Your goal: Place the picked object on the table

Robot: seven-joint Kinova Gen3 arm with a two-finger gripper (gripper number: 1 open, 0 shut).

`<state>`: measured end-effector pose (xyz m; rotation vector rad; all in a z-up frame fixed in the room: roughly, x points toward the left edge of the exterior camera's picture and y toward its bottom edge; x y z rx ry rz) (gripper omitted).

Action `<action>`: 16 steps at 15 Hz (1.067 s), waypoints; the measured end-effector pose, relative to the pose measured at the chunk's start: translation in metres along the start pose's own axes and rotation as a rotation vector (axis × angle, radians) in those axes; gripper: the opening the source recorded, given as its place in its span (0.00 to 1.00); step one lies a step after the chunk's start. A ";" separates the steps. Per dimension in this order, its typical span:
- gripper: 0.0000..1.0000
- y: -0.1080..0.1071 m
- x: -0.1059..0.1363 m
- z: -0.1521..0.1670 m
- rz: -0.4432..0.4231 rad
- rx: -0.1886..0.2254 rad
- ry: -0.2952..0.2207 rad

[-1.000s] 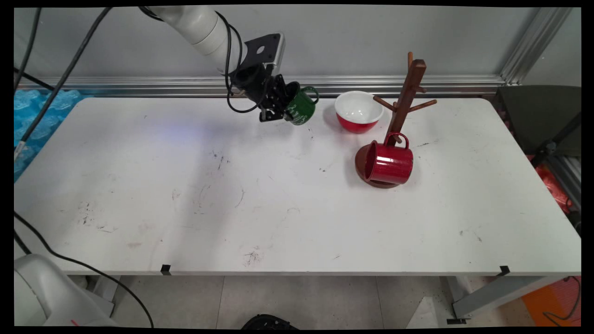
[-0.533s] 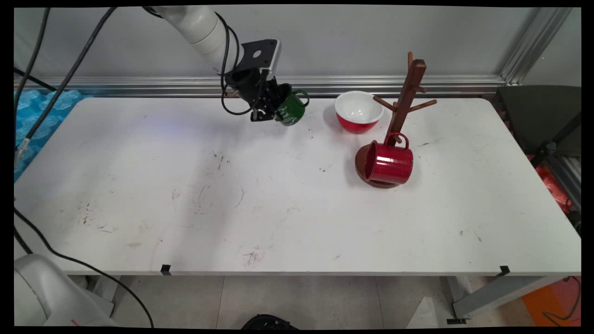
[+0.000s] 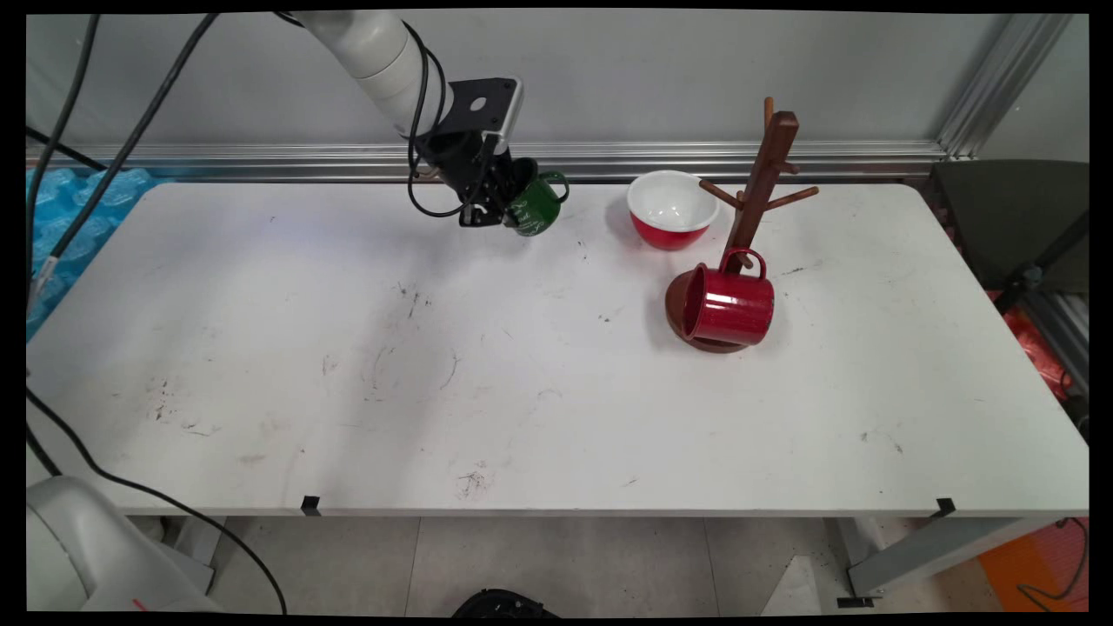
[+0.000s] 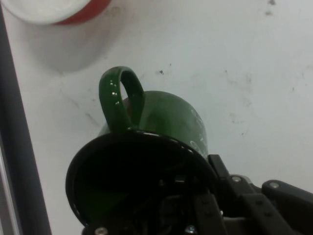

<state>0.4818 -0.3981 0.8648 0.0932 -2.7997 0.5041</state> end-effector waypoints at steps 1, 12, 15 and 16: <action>0.00 0.000 0.000 0.000 0.003 -0.001 -0.006; 0.00 0.009 -0.003 0.004 0.026 -0.041 -0.043; 0.00 0.014 -0.004 0.008 0.028 -0.057 -0.050; 0.00 0.017 -0.005 0.010 0.027 -0.064 -0.052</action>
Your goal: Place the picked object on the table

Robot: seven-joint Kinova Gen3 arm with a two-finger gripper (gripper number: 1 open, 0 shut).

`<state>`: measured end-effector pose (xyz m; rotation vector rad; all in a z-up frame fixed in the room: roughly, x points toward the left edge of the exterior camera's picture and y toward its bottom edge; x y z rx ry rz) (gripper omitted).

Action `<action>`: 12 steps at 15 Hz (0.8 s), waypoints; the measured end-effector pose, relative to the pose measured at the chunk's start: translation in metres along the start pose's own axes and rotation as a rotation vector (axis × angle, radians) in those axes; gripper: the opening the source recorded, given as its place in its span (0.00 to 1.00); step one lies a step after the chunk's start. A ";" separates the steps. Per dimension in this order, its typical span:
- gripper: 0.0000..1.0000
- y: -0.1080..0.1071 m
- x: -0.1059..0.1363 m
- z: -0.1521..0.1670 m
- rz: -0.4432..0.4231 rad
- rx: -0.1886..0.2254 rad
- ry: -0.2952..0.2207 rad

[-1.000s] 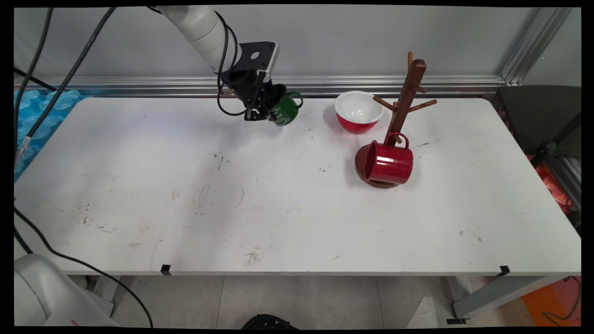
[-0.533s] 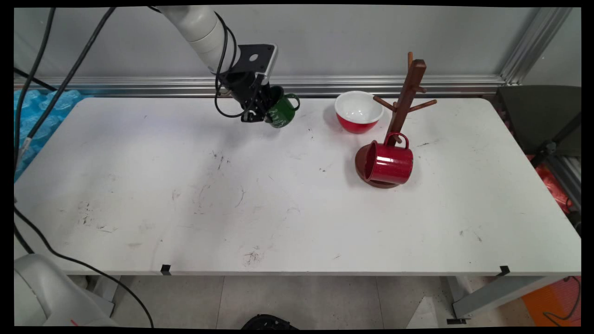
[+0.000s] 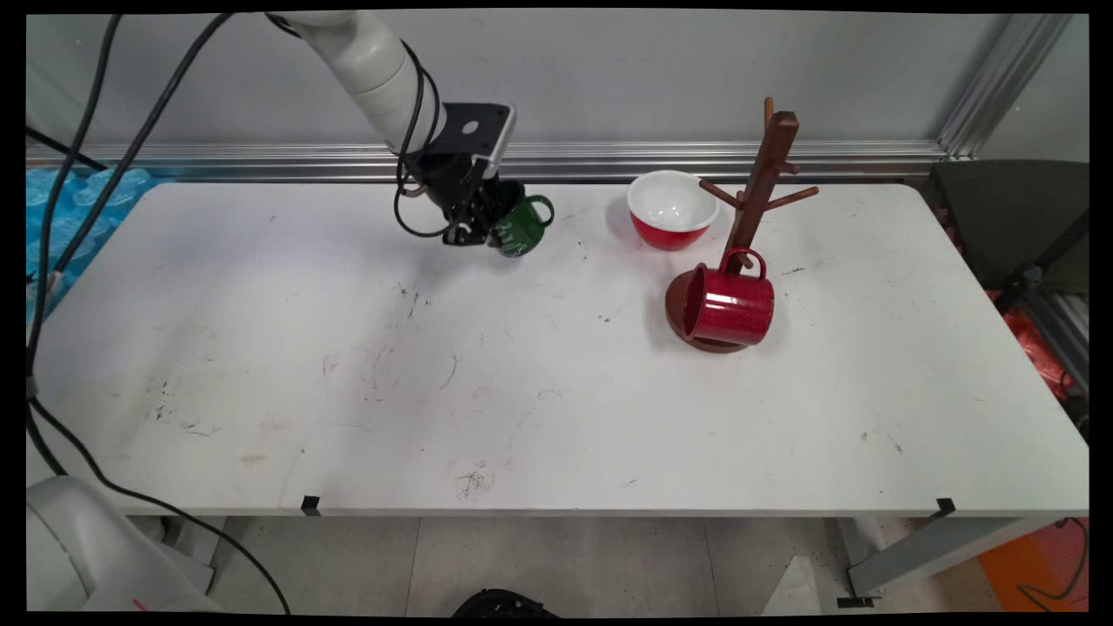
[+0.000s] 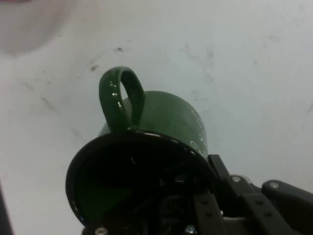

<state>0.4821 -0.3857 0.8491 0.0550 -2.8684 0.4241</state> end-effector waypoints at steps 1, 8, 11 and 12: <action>0.00 0.002 0.000 0.002 0.000 -0.005 -0.001; 0.00 0.018 0.010 0.018 -0.007 -0.039 0.005; 0.00 0.023 0.019 0.022 -0.008 -0.048 0.010; 0.00 0.026 0.021 0.024 -0.009 -0.051 0.012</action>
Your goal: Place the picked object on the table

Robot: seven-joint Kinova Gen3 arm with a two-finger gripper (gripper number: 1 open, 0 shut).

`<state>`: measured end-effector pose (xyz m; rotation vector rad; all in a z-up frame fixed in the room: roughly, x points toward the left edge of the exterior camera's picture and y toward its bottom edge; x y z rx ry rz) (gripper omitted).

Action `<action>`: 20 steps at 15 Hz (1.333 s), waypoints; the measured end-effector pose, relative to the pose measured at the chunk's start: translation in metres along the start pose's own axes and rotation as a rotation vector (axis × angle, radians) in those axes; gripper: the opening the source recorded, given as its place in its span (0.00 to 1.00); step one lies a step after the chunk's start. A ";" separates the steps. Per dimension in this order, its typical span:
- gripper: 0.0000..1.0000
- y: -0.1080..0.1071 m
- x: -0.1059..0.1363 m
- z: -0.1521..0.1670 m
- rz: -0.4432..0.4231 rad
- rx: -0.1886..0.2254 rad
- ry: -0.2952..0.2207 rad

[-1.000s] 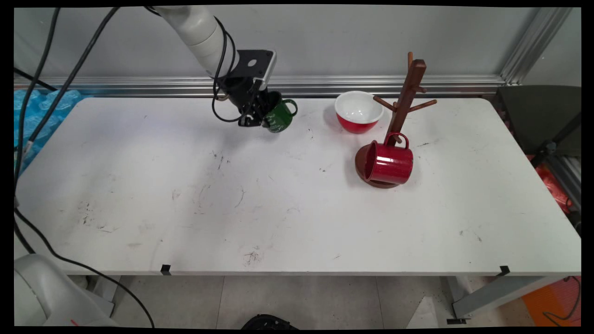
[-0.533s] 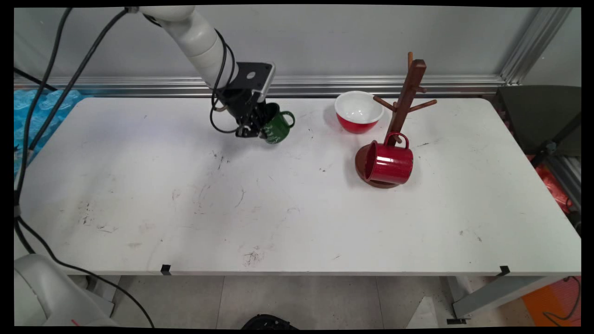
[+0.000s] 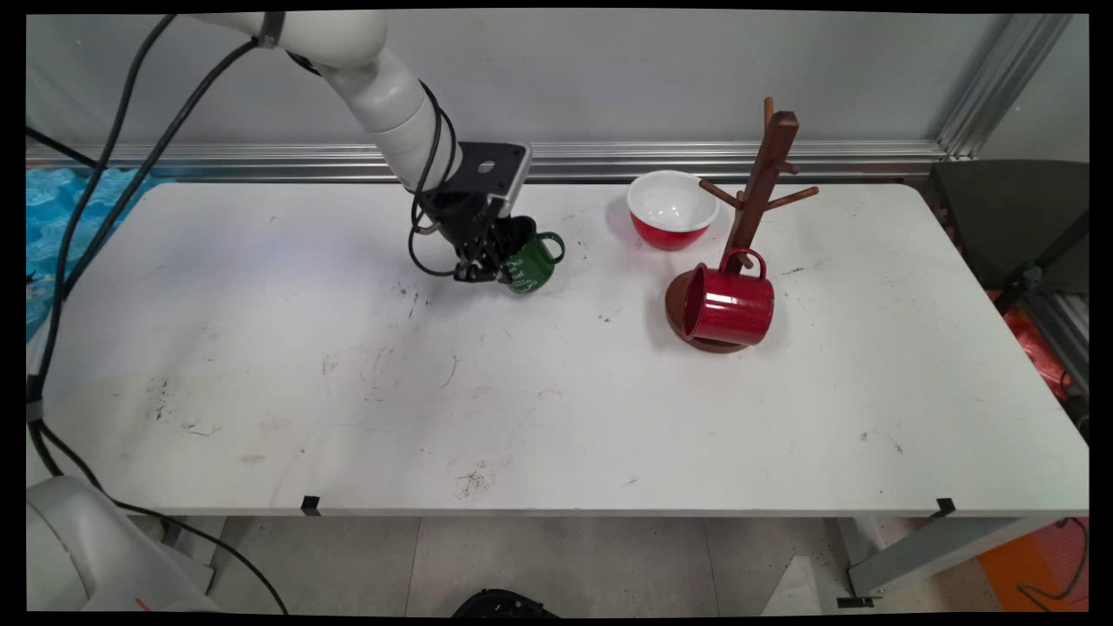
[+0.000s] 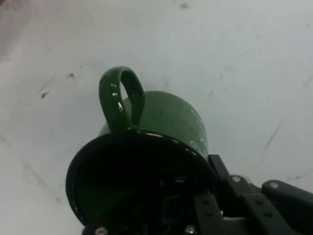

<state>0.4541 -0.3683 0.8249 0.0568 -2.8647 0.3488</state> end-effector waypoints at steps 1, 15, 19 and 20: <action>0.00 0.002 0.002 0.002 -0.001 -0.003 0.002; 0.00 0.014 0.021 0.021 -0.002 -0.021 0.024; 0.00 0.016 0.022 0.025 -0.004 -0.026 0.026; 0.00 0.016 0.022 0.026 -0.004 -0.028 0.027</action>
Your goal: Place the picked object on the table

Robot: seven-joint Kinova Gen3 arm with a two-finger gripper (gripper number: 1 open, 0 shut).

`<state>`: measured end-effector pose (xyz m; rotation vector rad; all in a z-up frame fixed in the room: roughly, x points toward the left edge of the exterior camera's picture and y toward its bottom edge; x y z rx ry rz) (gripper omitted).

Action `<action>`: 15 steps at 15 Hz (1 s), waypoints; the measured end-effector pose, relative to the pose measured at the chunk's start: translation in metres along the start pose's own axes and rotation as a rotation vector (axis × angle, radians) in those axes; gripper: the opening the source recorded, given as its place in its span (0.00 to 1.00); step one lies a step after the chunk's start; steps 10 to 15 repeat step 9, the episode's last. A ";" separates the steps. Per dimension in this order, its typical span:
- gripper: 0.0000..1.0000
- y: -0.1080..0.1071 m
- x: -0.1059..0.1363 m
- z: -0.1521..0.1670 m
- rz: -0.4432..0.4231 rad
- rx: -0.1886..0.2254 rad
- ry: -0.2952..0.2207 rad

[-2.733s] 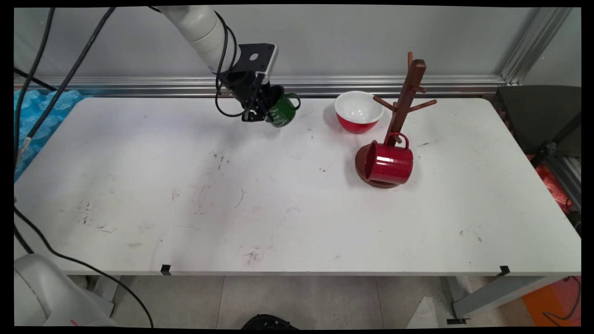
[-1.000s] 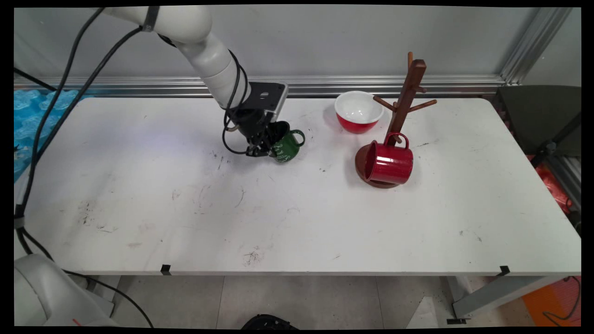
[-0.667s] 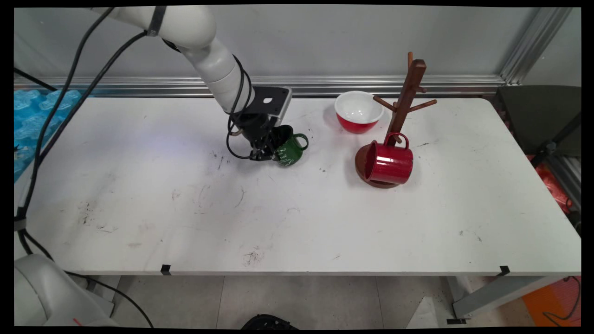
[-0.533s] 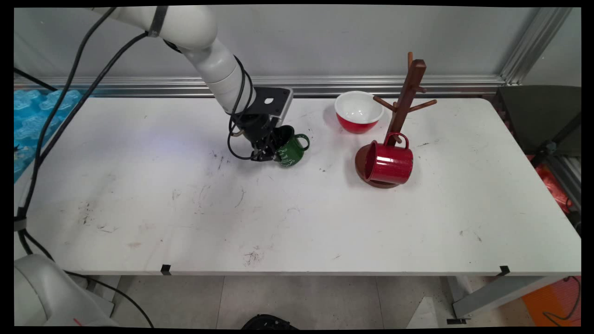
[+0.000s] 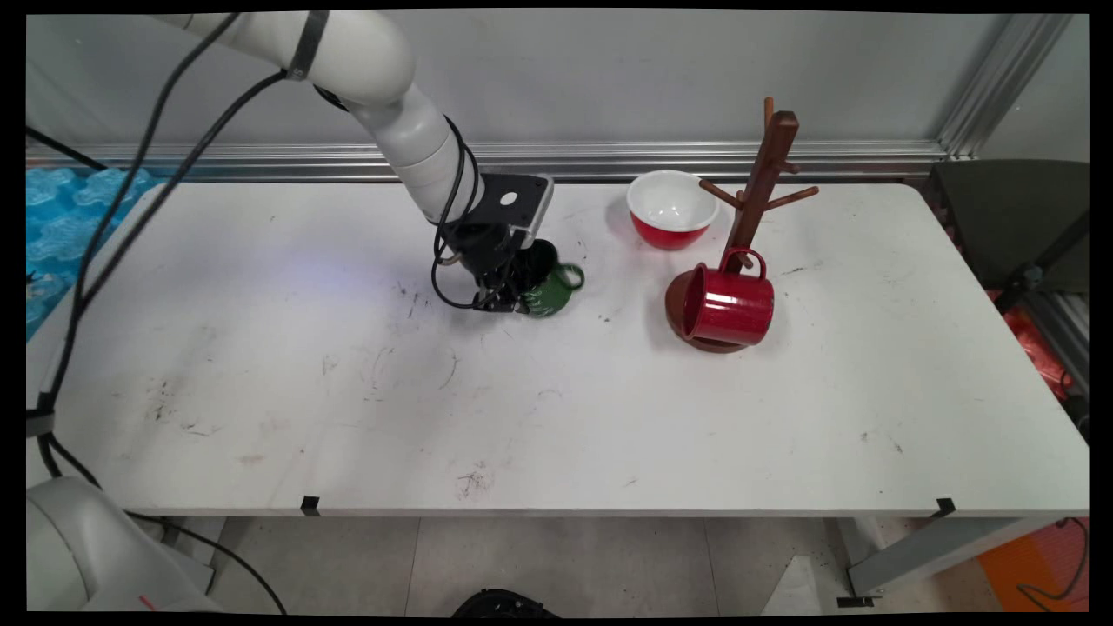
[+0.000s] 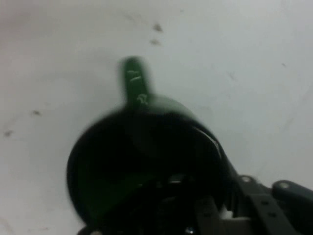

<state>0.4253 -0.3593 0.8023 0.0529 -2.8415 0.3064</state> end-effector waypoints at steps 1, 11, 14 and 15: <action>1.00 0.000 0.001 0.001 0.000 0.000 0.002; 1.00 0.001 0.004 0.005 -0.005 -0.006 0.016; 1.00 0.001 0.004 0.005 -0.005 -0.006 0.016; 1.00 0.001 0.004 0.005 -0.005 -0.006 0.016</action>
